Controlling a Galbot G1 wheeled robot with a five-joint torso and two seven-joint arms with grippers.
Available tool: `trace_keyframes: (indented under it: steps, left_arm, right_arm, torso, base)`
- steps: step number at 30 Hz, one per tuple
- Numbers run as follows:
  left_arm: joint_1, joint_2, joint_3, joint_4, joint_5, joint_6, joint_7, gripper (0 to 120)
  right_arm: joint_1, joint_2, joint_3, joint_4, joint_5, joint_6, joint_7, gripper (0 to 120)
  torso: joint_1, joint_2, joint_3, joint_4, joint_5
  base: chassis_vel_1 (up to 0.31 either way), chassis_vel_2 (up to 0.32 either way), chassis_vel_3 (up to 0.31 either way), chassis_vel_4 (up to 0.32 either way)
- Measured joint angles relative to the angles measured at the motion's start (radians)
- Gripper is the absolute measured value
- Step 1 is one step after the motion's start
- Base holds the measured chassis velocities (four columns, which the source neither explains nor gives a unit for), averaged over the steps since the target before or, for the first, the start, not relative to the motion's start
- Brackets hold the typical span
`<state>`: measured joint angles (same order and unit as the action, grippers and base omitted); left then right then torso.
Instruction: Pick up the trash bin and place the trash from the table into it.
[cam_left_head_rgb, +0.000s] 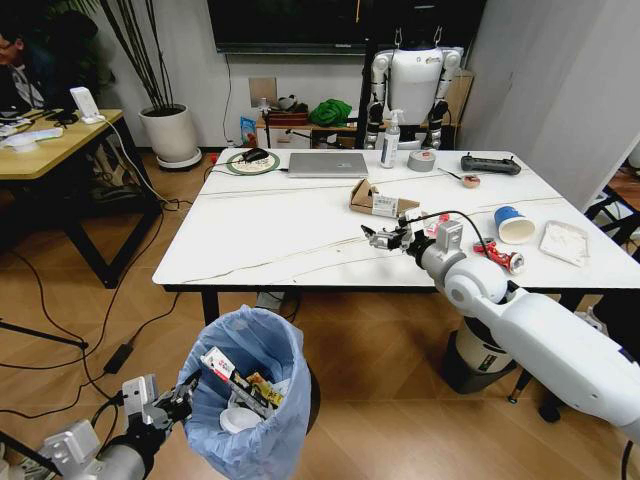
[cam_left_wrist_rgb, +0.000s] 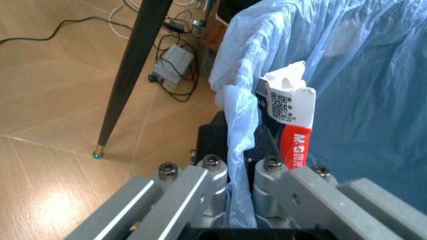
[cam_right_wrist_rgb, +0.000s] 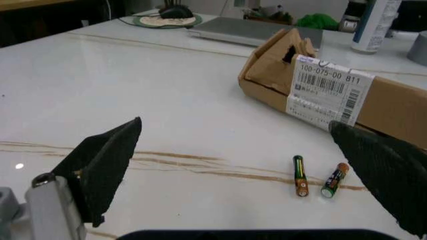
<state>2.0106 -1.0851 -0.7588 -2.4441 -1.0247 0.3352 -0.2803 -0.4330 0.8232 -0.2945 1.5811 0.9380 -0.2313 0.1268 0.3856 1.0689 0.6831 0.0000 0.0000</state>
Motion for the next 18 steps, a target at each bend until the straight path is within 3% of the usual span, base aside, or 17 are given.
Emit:
trace_keyframes:
  steps: [18]
  left_arm:
    - [-0.005,-0.016,-0.002,0.008,0.01,-0.001,0.003,0]
  right_arm:
    - [0.112,0.113,-0.082,-0.185,0.05,-0.011,-0.009,100]
  torso:
    - [0.0,0.0,0.0,0.0,0.0]
  base:
    - [0.0,0.0,0.0,0.0]
